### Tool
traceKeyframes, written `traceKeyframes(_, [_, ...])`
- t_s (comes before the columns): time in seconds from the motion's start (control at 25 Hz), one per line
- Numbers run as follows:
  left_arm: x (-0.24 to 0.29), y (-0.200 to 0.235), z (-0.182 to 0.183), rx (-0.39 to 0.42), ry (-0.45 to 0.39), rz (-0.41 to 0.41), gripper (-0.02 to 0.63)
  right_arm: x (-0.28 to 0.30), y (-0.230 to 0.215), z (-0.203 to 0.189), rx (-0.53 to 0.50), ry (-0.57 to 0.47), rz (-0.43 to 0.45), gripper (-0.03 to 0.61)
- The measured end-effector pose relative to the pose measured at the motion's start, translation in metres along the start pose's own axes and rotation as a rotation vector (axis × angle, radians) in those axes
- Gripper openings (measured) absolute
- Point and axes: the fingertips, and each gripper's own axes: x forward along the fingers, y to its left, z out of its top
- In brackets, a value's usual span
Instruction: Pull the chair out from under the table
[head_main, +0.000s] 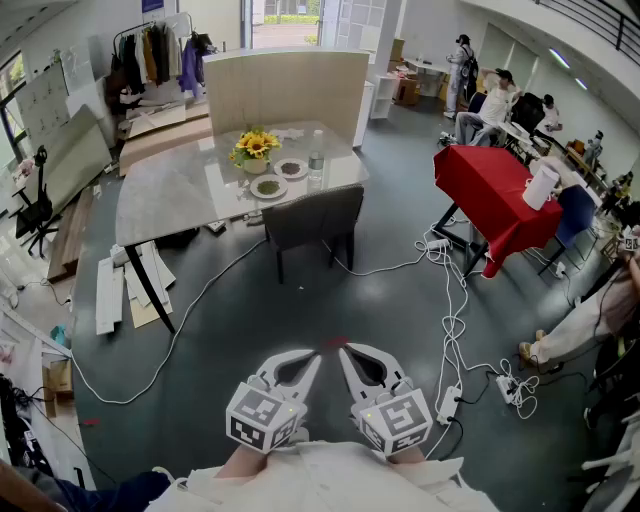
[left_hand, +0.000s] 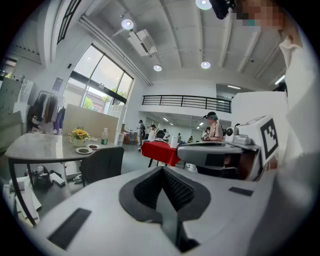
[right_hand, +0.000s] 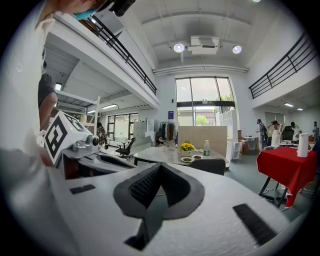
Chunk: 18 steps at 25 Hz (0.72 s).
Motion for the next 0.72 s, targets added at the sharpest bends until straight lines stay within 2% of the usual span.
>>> traceKeyframes(0.72, [-0.008,0.003,0.001,-0.009,0.000,0.026,0.015,0.002,0.012,-0.002,-0.020,0.033,0.035,0.003])
